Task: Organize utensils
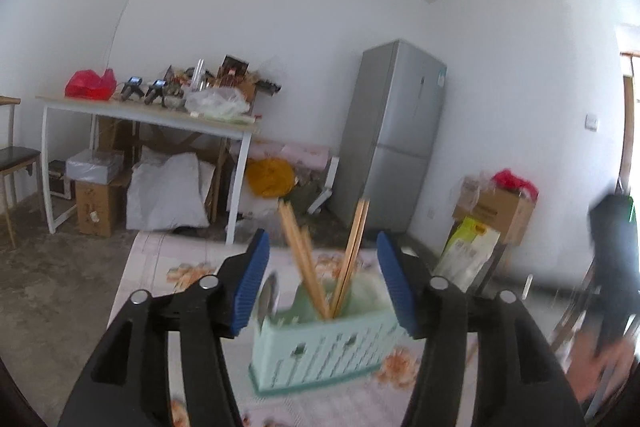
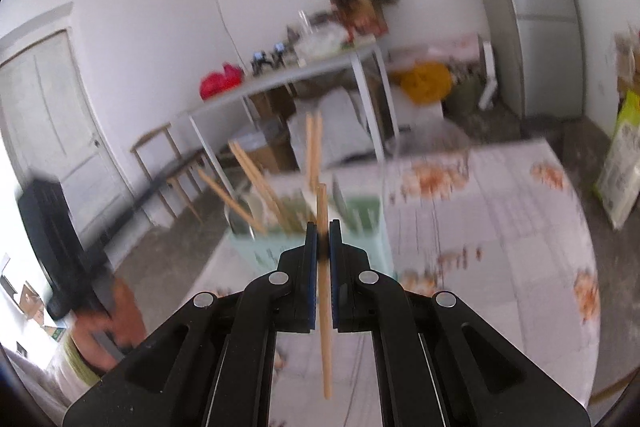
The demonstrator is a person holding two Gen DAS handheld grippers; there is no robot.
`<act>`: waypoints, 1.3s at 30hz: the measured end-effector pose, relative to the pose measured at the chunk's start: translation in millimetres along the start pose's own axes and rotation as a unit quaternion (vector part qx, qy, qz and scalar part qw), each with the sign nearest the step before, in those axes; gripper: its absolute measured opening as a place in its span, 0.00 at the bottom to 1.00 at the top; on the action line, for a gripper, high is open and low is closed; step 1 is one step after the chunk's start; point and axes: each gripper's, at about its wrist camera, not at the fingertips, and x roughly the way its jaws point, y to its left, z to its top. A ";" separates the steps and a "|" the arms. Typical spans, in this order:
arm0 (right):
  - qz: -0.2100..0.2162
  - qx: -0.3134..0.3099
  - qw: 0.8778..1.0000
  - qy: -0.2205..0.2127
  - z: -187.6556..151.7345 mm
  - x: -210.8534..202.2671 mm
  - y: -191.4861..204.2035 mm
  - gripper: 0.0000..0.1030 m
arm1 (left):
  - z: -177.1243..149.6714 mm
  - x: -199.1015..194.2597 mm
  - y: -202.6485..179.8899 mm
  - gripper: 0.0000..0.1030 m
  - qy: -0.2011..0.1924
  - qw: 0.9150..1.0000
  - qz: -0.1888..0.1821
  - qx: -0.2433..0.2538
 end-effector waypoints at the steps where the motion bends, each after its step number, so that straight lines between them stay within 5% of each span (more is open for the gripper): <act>1: 0.006 -0.004 1.000 -0.011 9.3 -3.5 2.5 0.04 | -6.4 -1.3 1.7 0.56 0.010 1.000 0.005 0.000; 14: 0.066 -0.078 0.990 -0.097 117.1 8.9 43.8 0.04 | -58.8 14.1 20.7 0.65 0.098 0.995 0.035 -0.005; 24: 0.021 -0.173 0.982 -0.074 90.4 64.3 57.2 0.04 | -68.3 31.0 19.7 0.72 0.126 0.991 0.029 0.019; 30: 0.007 -0.210 0.978 -0.019 61.1 89.1 53.4 0.07 | -72.9 42.4 18.7 0.75 0.140 0.989 0.022 0.032; 34: 0.011 -0.187 0.982 -0.004 57.2 85.3 40.4 0.38 | -75.8 50.0 17.3 0.76 0.149 0.988 0.018 0.039; 39: 0.042 -0.128 0.991 -0.023 62.2 55.2 16.7 0.56 | -77.1 57.0 16.5 0.78 0.155 0.987 0.016 0.040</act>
